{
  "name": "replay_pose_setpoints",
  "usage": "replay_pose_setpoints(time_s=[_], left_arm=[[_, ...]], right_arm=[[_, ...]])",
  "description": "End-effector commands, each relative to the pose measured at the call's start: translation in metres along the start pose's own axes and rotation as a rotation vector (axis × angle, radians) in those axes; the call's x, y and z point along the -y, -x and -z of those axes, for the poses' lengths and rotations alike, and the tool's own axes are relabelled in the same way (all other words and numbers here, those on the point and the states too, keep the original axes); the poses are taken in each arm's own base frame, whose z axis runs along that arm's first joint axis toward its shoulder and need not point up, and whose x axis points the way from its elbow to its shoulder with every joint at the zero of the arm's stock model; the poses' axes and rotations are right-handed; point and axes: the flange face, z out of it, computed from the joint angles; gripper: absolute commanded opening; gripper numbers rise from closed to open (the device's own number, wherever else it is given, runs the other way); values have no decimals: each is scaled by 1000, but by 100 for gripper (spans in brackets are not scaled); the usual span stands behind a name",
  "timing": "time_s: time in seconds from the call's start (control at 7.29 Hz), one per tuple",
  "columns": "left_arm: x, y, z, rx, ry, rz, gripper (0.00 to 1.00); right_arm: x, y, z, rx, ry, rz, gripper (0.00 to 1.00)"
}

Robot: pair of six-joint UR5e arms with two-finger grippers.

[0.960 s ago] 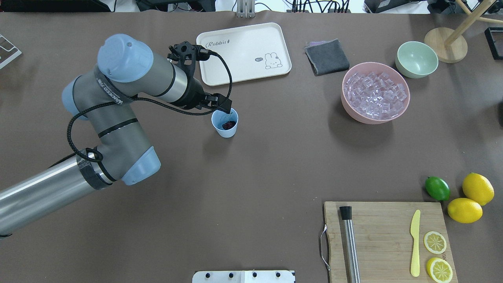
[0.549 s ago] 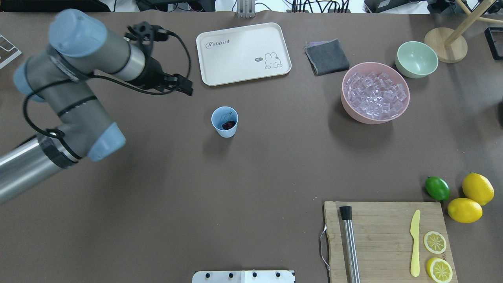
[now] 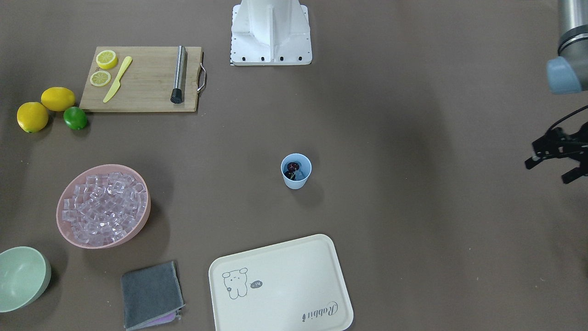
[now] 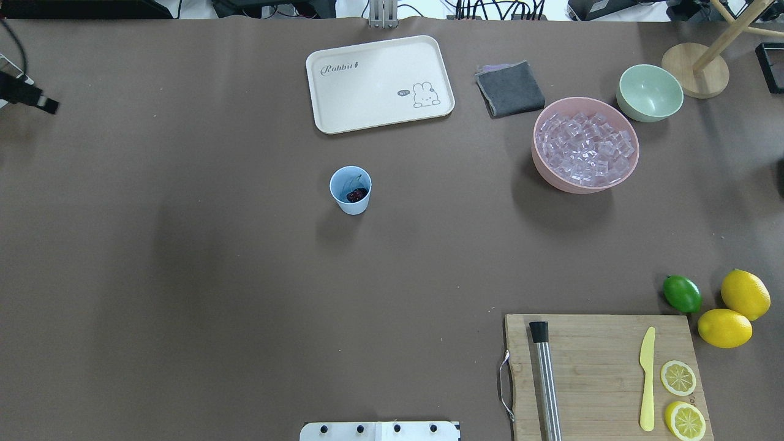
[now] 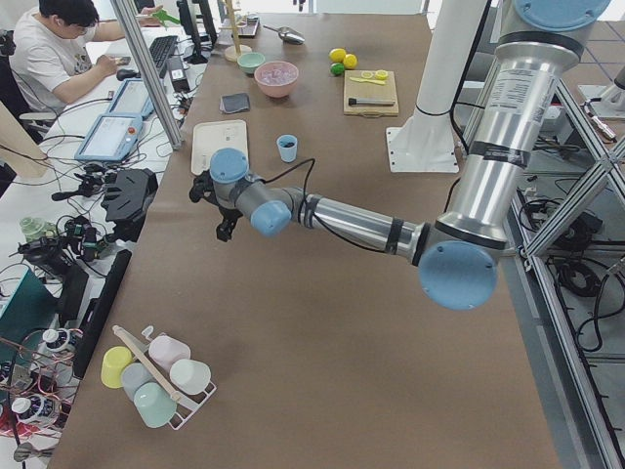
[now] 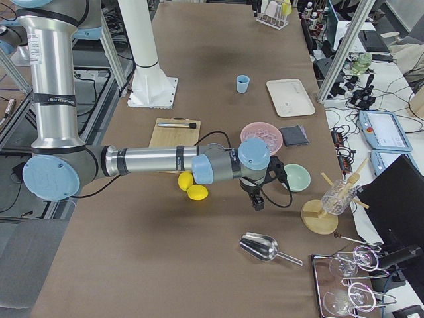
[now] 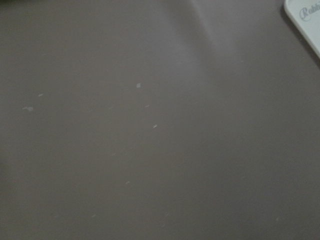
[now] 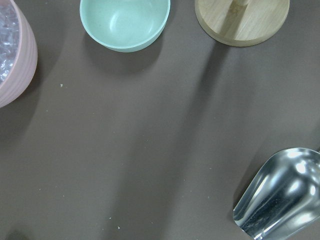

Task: Put ice and cherries in cup

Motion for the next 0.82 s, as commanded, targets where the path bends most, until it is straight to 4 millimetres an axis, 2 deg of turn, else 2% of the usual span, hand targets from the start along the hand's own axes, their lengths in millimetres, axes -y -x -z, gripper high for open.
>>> replay_pose_setpoints(time_s=[0.0, 0.14, 0.27, 0.41, 0.55, 0.69], left_arm=[[-70, 59, 53, -21, -40, 65, 97], [-87, 64, 53, 23, -40, 74, 97], [-93, 64, 55, 32, -54, 63, 97], [-97, 73, 49, 40, -45, 66, 97], [-88, 66, 58, 106, -89, 20, 97], [-94, 75, 52, 108, -78, 34, 97]], right_arm=[[0, -2, -2, -6, 5, 6, 99], [-1, -2, -2, -6, 5, 7, 99], [-5, -1, -1, 1, 3, 8, 99], [-2, -3, 0, -12, 1, 10, 99], [1, -6, 3, -57, 2, 14, 99], [4, -7, 5, -70, 2, 16, 99]])
